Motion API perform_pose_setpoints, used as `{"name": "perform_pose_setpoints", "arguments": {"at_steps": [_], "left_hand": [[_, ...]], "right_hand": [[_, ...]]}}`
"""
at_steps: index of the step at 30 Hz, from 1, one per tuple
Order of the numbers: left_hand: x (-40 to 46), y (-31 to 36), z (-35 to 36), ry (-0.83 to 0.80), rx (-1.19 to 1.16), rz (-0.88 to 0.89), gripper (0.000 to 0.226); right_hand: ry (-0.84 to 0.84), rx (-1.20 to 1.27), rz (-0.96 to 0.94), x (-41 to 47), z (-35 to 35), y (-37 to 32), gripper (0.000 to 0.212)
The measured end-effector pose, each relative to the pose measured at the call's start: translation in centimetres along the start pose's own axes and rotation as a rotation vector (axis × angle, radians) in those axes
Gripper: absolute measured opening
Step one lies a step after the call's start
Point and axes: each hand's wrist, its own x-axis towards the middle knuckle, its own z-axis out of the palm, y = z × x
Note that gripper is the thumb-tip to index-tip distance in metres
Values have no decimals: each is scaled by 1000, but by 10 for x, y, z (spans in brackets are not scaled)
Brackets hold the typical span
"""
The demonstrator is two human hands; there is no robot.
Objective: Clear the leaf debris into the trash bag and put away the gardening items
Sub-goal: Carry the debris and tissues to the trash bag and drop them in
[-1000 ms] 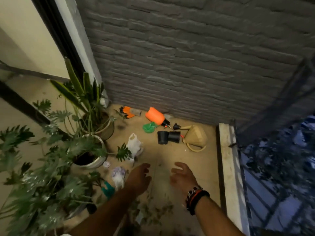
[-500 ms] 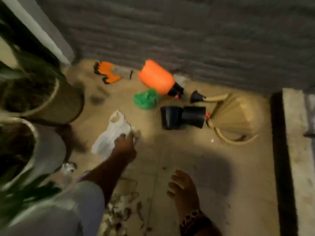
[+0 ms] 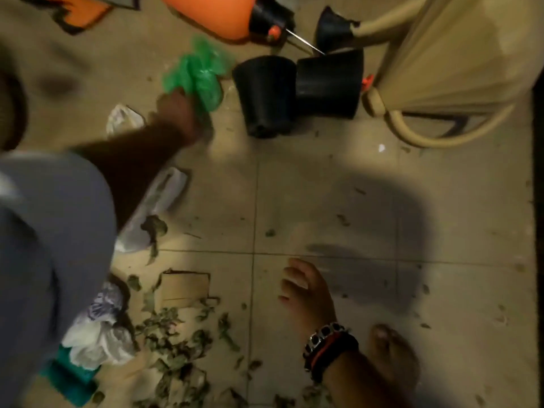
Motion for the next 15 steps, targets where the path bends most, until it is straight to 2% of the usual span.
{"name": "perform_pose_setpoints", "arguments": {"at_steps": [1,2,4,5,6,8,10,12,13,15], "left_hand": [[-15,-2,-2,47,-32,-24,50],[-36,-5,6,169,-122,-10,51],[-115,-1,30,330,-243,-37,47],[-159,4,37,290,-325,-57,46],[-195,14,43,244,-402,-52,46],[-251,35,42,122,-486,96,45],[-279,38,39,-74,-571,262,37],[-282,27,26,-191,-643,301,26],[-279,16,22,-127,-661,269,23],[-261,-13,19,201,-583,155,24]], "right_hand": [[-7,-9,14,-1,3,-4,31],[-21,-3,27,-2,9,-13,32],[-63,62,29,-3,19,-35,32],[-95,75,15,-3,27,-48,34],[-130,84,-6,-3,33,-59,46],[-171,35,-46,1,44,-66,70],[-145,-103,-130,2,53,-64,58],[-42,-249,-196,6,53,-56,36],[9,-291,-211,8,50,-53,28],[56,-261,-198,13,39,-39,28]]}}
